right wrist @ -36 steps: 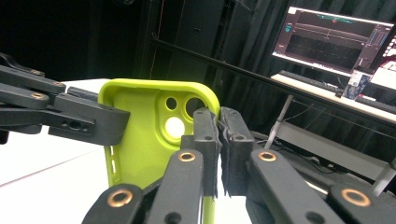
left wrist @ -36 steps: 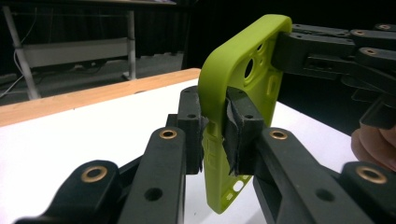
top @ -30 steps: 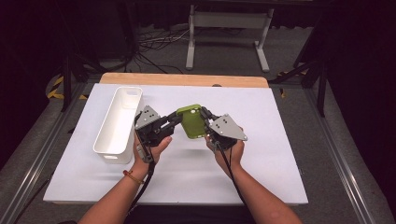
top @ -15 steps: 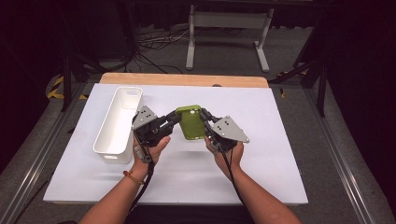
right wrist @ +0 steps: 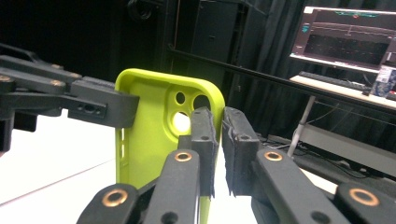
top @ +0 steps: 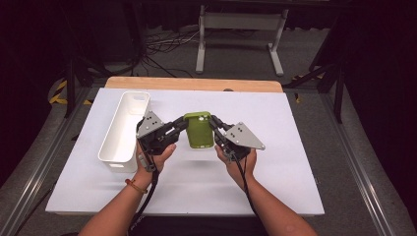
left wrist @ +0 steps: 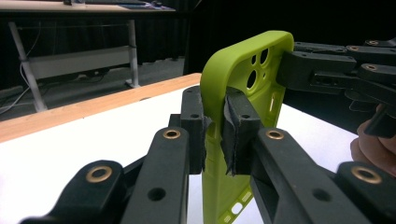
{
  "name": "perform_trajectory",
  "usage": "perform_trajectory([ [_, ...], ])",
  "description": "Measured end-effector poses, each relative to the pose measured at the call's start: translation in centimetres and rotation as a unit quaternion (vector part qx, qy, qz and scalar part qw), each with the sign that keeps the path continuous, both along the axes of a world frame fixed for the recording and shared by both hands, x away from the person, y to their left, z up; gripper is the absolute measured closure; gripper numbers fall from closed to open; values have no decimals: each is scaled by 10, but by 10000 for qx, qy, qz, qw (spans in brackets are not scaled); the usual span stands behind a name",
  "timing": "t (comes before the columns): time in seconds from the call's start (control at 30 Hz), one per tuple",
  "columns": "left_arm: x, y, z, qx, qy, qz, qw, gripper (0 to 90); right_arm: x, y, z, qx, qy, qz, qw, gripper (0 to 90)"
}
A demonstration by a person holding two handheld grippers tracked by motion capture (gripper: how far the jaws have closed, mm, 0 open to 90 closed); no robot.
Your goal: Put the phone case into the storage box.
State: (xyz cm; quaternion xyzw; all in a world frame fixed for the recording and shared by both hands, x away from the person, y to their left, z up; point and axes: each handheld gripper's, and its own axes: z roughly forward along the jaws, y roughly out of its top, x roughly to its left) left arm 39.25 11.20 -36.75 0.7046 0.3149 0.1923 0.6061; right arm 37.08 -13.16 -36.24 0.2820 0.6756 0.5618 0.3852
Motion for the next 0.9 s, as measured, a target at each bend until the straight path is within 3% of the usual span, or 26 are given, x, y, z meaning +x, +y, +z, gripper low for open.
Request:
perform_trajectory([
  [0.1, 0, 5, 1, 19, -134, 7, 9999, 806, -1, 1, 1, -67, -10, 102, 9999, 819],
  [0.33, 0, 12, 2, -37, -97, 22, 9999, 809, -3, 4, 3, -172, -1, 288, 9994, 808],
  [0.9, -3, 26, 6, 24, -318, 192, 9993, 810, -9, -7, 1, -276, 196, 368, 9987, 627],
])
